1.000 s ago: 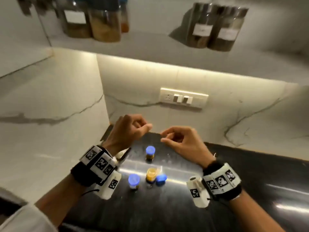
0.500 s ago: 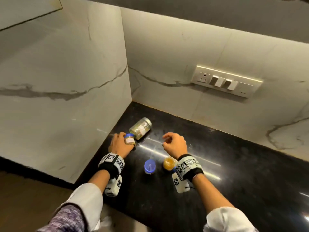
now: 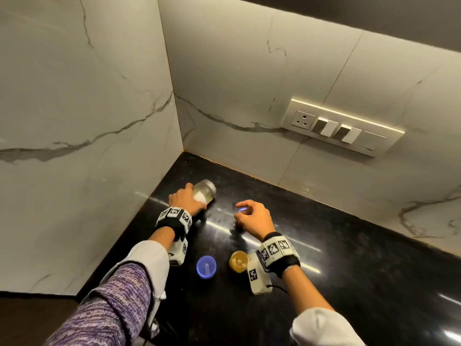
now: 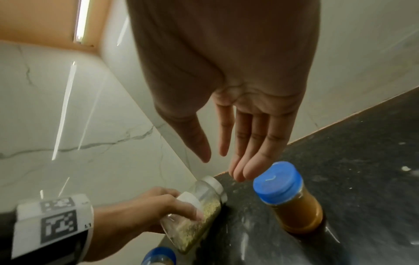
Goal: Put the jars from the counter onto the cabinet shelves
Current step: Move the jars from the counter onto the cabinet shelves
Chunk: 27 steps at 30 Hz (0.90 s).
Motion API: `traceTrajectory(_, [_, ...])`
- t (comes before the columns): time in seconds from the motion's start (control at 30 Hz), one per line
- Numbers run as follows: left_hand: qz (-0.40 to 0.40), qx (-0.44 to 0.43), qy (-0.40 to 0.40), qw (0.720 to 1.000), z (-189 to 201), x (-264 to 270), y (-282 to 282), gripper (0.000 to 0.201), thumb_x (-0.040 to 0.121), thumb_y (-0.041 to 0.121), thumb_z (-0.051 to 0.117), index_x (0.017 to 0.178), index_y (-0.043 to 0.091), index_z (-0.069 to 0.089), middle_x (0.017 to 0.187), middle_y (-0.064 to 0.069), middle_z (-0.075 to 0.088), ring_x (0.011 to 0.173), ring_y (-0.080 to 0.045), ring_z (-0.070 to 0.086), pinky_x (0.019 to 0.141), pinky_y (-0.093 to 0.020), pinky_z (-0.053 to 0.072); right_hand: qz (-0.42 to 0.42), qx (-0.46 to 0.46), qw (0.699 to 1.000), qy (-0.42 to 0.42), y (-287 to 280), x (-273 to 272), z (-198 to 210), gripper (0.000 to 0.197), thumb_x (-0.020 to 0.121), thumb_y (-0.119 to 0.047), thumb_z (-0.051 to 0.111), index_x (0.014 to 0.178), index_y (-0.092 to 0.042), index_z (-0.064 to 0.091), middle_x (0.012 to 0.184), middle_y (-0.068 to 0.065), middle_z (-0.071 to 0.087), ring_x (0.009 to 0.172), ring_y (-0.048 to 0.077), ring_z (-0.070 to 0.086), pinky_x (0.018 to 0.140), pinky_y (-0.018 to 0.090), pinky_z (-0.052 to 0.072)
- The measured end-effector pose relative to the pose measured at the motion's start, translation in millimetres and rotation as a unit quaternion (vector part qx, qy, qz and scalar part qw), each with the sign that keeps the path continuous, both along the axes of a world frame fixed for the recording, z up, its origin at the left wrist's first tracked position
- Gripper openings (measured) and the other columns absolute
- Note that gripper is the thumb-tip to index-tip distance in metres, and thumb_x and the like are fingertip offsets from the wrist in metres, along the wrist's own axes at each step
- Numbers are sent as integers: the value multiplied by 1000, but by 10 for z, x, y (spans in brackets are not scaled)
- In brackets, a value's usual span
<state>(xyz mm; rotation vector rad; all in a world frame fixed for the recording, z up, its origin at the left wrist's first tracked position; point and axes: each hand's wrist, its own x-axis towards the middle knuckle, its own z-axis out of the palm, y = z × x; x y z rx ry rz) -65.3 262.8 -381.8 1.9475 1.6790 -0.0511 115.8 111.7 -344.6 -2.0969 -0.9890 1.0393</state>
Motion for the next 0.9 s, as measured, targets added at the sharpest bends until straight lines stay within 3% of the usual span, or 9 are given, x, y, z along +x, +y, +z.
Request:
traceTrajectory(0.1, [63, -25, -200, 977, 223, 59, -161, 70, 76, 44, 84, 136, 25, 52, 128, -10, 65, 116, -34, 62, 99, -43, 51, -48, 48, 996, 56, -167, 127, 140, 33, 89, -20, 75, 122, -22, 71, 91, 2, 78, 94, 21, 75, 95, 49, 61])
traceTrajectory(0.2, [92, -70, -437, 892, 622, 125, -529, 62, 78, 32, 86, 133, 24, 56, 127, -8, 64, 113, -29, 64, 93, -46, 58, -78, 119, 982, 125, -246, 157, 534, 47, 93, -32, 77, 136, -18, 62, 103, 8, 77, 90, 22, 77, 85, 43, 65])
traceTrajectory(0.33, [53, -116, -584, 801, 1216, 154, -1186, 60, 79, 32, 79, 133, 22, 57, 121, -9, 70, 113, -31, 70, 90, -44, 61, -76, 193, 960, 186, -417, 59, 1288, 54, 97, -45, 68, 145, -29, 50, 114, 13, 73, 81, 18, 74, 64, 29, 62])
traceTrajectory(0.4, [4, -113, -608, 786, 1479, 137, -1452, 59, 82, 27, 77, 136, 22, 56, 122, -8, 71, 113, -29, 71, 92, -42, 60, -56, 221, 963, 142, -538, 16, 1613, 60, 95, -55, 68, 147, -34, 48, 113, 14, 73, 86, 15, 73, 66, 28, 60])
traceTrajectory(0.5, [-92, -78, -613, 781, 1843, 70, -1748, 70, 81, 25, 80, 143, 21, 49, 129, -7, 68, 120, -27, 67, 96, -39, 58, -27, 241, 969, 57, -778, -49, 2055, 71, 77, -75, 74, 136, -38, 60, 113, -4, 75, 101, 11, 74, 79, 32, 62])
traceTrajectory(0.6, [-176, -40, -598, 781, 2174, -33, -1920, 82, 79, 17, 82, 149, 23, 39, 133, 5, 63, 126, -23, 62, 98, -36, 57, -12, 268, 963, 16, -1069, -139, 2553, 60, 80, -68, 76, 127, -32, 67, 88, -9, 75, 78, 3, 72, 60, 21, 54])
traceTrajectory(0.67, [-230, 6, -585, 778, 2385, -100, -2015, 90, 79, 18, 83, 154, 24, 33, 138, 12, 58, 131, -20, 58, 99, -35, 57, -9, 286, 958, -11, -1271, -233, 2887, 67, 79, -67, 74, 132, -27, 64, 86, -7, 75, 71, 0, 71, 56, 14, 51])
traceTrajectory(0.77, [-270, 112, -578, 762, 2646, -134, -2156, 98, 77, 31, 86, 157, 21, 30, 146, 17, 52, 136, -15, 53, 103, -35, 56, -5, 326, 944, -59, -1563, -368, 3310, 66, 82, -62, 76, 134, -24, 62, 98, -7, 75, 73, -4, 70, 56, 11, 50])
traceTrajectory(0.9, [-260, 199, -576, 749, 3287, -34, -2384, 105, 71, 62, 80, 158, 38, 25, 152, 20, 47, 137, -2, 48, 108, -37, 52, -43, 370, 911, -175, -1902, -445, 3999, 51, 82, -59, 76, 126, -37, 65, 100, -13, 75, 84, -4, 70, 61, 11, 50])
